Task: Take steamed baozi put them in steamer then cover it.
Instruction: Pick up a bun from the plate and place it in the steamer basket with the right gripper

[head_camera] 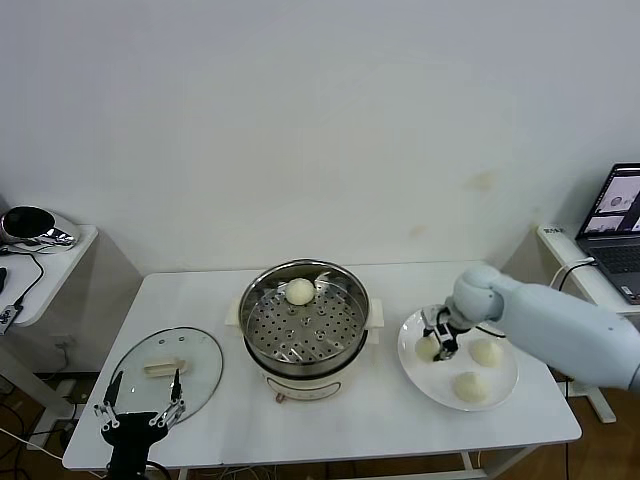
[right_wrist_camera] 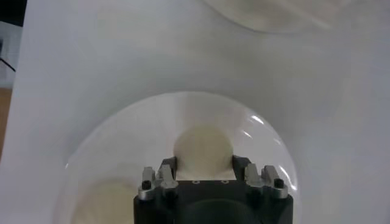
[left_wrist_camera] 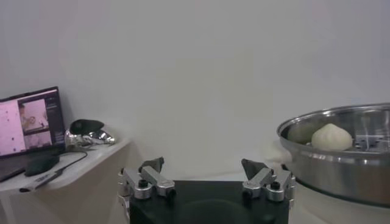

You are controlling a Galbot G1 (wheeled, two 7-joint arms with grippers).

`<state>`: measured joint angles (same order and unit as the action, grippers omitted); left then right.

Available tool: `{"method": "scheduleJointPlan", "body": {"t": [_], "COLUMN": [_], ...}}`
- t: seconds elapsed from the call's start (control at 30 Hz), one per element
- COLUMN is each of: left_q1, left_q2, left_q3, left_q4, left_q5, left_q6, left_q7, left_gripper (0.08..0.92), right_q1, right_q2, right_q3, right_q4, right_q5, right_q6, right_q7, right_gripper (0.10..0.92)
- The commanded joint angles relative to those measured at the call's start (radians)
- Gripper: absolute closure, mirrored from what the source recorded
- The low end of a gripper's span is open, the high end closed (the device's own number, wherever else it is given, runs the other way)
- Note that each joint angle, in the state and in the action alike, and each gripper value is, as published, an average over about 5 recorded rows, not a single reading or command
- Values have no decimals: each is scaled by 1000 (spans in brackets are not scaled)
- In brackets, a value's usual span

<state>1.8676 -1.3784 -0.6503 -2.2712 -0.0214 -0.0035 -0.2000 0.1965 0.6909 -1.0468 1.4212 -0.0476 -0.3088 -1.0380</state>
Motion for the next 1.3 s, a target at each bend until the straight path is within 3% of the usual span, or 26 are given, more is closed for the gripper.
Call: {"method": "scheduleJointPlan", "body": {"t": [0.03,0.2,0.37,0.7,0.93,1.3], "left_q1": [-1,-6,-15,-41,-50,-51], "left_q2": [2,12,19,23,18,6], "left_q3": [3,9,13,0,-5,-3], "left_q4": [-2,1,4,3,2,7], "left_q5": [1,-1,-7,-26,-28,-28], "left_q6": [2,3,3,5,6,3], "left_q7": [1,2,2,3,3,2], "left_gripper": [177,177,177,177,177,177], "right_q1": [198,477,680,639,485,332], "right_q2": [-58,-17,120,466,649,773], "right_q3": [-62,-194,-281,-311,-307,-307], "right_q4": [59,92,121,83,-25,-183], "right_q5": [91,230,401,640,700,662], "right_q6": [0,-26,-89,-250,-336,-367], "right_q7": [-24,-24,9,128,191,231], "right_gripper": [453,448,441,431,431,431]}}
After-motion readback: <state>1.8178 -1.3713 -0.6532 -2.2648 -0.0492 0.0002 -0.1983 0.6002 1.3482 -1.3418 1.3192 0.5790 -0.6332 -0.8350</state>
